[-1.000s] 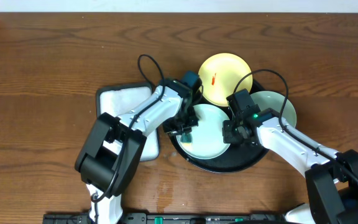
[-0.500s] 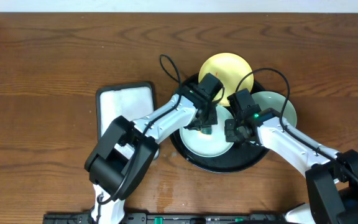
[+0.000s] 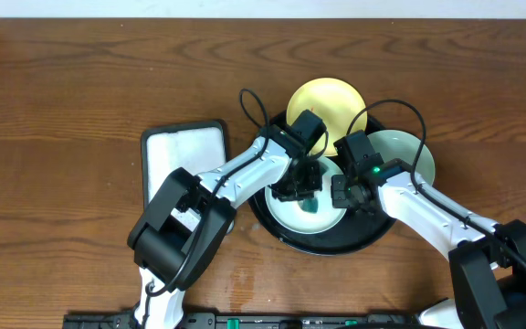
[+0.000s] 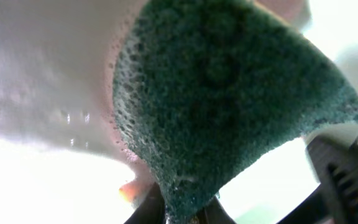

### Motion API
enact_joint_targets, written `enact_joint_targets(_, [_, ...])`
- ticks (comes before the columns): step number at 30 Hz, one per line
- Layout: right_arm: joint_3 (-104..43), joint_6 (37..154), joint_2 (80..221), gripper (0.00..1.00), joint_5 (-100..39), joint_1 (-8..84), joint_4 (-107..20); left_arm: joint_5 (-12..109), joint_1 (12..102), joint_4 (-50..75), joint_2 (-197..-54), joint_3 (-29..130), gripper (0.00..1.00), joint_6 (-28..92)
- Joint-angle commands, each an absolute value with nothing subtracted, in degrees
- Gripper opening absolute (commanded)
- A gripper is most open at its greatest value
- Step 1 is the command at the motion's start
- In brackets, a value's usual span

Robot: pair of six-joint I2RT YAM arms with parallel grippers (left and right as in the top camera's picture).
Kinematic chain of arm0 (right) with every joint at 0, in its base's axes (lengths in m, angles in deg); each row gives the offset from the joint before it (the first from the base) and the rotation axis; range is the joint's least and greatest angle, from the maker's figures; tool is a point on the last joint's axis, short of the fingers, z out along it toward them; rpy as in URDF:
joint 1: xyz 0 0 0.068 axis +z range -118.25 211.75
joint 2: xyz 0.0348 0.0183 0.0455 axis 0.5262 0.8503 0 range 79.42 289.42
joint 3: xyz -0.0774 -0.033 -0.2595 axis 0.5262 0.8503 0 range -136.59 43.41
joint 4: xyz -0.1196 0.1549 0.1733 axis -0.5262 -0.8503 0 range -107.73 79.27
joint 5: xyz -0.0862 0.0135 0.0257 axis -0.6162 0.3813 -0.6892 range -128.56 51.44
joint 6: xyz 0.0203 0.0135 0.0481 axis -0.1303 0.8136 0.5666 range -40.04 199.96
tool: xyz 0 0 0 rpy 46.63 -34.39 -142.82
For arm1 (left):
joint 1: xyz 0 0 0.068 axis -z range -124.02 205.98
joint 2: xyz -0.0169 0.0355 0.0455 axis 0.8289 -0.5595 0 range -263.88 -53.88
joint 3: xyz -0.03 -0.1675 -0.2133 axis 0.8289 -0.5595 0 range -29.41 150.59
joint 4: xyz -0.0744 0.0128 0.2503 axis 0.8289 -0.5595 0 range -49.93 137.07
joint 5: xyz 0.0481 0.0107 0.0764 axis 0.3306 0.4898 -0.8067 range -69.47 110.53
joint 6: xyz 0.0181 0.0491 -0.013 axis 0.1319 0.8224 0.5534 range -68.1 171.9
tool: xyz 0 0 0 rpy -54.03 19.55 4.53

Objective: Clean dirty plates on tray and stack at the side
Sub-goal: 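Scrub the green plate with the sponge while the right gripper holds it, then return the sponge to the foam dish with the left gripper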

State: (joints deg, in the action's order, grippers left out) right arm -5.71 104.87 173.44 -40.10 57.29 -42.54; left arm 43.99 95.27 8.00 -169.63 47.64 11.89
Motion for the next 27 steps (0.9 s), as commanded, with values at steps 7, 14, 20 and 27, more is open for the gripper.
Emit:
enact_joint_targets(7, [-5.5, 103.4, 173.5, 0.01, -40.1, 57.0, -42.8, 46.9, 96.9, 9.2, -171.6, 46.3, 0.09, 15.2])
enact_joint_targets(14, [-5.5, 103.4, 173.5, 0.01, -40.1, 57.0, -42.8, 41.5, 96.9, 15.0, -172.7, 46.3, 0.11, 18.9])
enact_joint_targets(20, [-5.5, 103.4, 173.5, 0.01, -40.1, 57.0, -42.9, 36.4, 95.4, 11.5, -173.6, 46.3, 0.11, 19.5])
enact_joint_targets(27, [-5.5, 103.4, 173.5, 0.01, -40.1, 57.0, -42.9, 30.1, 89.5, 4.5, -173.3, 46.4, 0.08, 17.1])
